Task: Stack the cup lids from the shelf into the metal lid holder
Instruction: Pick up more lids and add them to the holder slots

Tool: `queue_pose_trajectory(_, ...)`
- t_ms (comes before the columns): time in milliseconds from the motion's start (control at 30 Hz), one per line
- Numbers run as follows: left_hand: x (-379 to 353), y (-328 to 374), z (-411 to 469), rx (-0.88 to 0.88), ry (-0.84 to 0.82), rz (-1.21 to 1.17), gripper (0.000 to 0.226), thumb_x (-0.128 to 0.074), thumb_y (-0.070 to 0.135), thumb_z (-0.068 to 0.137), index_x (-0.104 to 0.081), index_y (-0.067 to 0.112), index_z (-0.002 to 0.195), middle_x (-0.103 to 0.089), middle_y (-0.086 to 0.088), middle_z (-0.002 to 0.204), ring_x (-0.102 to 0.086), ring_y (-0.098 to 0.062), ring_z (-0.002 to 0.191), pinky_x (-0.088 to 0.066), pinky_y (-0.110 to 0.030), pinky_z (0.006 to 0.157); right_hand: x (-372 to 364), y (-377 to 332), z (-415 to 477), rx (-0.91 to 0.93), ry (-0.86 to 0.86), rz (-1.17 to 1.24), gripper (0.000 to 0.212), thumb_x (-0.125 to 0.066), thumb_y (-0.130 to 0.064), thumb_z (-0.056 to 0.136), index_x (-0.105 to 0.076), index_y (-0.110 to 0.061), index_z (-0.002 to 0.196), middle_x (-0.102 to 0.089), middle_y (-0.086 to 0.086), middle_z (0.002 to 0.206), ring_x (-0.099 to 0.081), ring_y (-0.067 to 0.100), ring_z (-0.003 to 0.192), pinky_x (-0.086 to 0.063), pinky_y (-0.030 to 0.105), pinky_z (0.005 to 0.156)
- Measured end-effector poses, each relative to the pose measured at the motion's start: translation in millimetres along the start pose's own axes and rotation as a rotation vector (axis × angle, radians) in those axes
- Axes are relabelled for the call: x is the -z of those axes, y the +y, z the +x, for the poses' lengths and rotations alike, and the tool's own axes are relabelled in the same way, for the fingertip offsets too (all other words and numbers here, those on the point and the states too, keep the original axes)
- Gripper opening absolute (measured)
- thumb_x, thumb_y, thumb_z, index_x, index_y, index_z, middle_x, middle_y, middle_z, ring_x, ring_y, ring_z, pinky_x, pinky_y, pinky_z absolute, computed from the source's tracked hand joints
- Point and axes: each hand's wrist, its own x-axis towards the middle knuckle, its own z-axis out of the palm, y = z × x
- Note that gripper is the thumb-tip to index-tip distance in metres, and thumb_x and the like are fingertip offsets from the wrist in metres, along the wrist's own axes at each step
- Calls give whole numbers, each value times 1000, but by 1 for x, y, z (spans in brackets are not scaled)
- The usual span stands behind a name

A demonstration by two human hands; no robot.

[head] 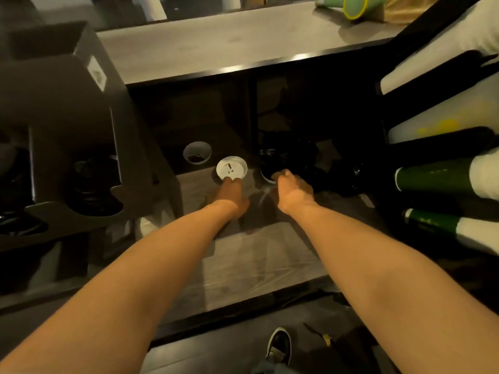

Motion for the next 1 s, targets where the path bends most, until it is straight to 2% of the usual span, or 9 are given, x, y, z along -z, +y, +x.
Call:
queue_pose_trajectory(133, -13, -17, 38, 27, 75, -9, 60, -63, 30, 92, -38, 10, 143, -31, -12, 150, -49, -41, 123, -44, -48, 103, -5, -5, 39, 41, -21, -146, 47, -52, -20, 100, -41, -22, 146, -42, 5, 145, -35, 31, 136, -49, 45, 90)
queue_pose_trajectory(233, -15, -25, 52, 28, 80, 73, 52, -57, 23, 93, -43, 9, 141, -38, -12, 146, -52, -41, 119, -47, -52, 98, -9, -6, 54, 81, -18, -254, 43, -46, -15, 100, -43, -19, 143, -44, 7, 144, -30, 31, 139, -47, 46, 92)
queue_pose_trajectory(333, -15, -27, 59, 6, 87, 205, 42, -52, 15, 95, -50, 9, 137, -46, -13, 139, -54, -38, 116, -49, -49, 95, -8, -7, 64, 164, -6, -355, 38, -44, -12, 99, -53, -17, 135, -50, 8, 138, -37, 31, 133, -44, 44, 94)
queue_pose_trajectory(433, -11, -23, 63, -9, 119, 358, 37, -49, 12, 97, -56, 12, 134, -53, -12, 135, -56, -36, 116, -51, -44, 90, -7, -7, 73, 201, -24, -345, 33, -45, -10, 99, -58, -14, 130, -55, 10, 133, -47, 30, 127, -47, 42, 87)
queue_pose_trajectory(600, -8, -11, 68, -75, 134, 602, 33, -49, 7, 98, -59, 9, 129, -60, -12, 130, -58, -33, 118, -50, -40, 85, -13, -5, 75, 196, -49, -312, 41, -44, -8, 100, -42, -6, 141, -46, 14, 141, -43, 33, 131, -50, 44, 89)
queue_pose_trajectory(700, -10, -7, 68, -101, 132, 668, 32, -49, 6, 97, -59, 7, 127, -61, -11, 127, -60, -33, 116, -49, -39, 84, -16, -2, 78, 223, -51, -322, 45, -50, -9, 97, -39, -4, 140, -47, 16, 140, -45, 34, 130, -51, 43, 91)
queue_pose_trajectory(800, -12, -6, 66, -79, 124, 653, 29, -52, 9, 97, -61, 10, 124, -64, -9, 123, -61, -30, 114, -49, -37, 82, -15, 2, 82, 235, -57, -304, 42, -49, -9, 97, -43, -5, 138, -49, 16, 137, -48, 35, 127, -52, 43, 92)
queue_pose_trajectory(1000, -8, -5, 63, -40, 149, 415, 32, -55, 24, 96, -59, 13, 126, -61, -8, 127, -57, -30, 117, -47, -41, 90, -10, 0, 82, 203, -29, -277, 32, -45, -17, 102, -55, -9, 132, -54, 15, 133, -50, 34, 124, -52, 42, 88)
